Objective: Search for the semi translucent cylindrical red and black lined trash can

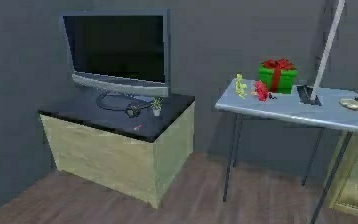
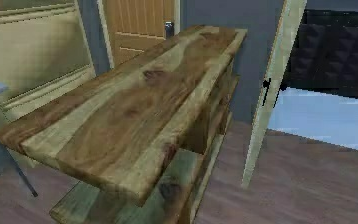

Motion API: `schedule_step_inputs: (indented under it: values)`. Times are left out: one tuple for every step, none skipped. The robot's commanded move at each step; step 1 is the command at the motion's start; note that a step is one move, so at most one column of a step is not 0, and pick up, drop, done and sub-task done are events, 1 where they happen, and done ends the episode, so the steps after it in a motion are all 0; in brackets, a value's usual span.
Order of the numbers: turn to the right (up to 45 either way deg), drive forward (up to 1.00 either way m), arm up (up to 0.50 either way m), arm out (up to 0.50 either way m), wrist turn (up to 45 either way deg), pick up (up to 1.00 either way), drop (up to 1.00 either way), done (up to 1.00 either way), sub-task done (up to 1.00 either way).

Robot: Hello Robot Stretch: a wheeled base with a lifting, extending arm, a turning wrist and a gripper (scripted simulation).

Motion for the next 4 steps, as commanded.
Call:
schedule_step_inputs:
  values:
    - [-45.0, 0.0, 0.0, 0.0, 0.0, 0.0, 0.0, 0.0, 0.0]
    - [-45.0, 0.0, 0.0, 0.0, 0.0, 0.0, 0.0, 0.0, 0.0]
    - [0.0, 1.0, 0.0, 0.0, 0.0, 0.0, 0.0, 0.0, 0.0]
    - [15.0, 0.0, 0.0, 0.0, 0.0, 0.0, 0.0, 0.0, 0.0]
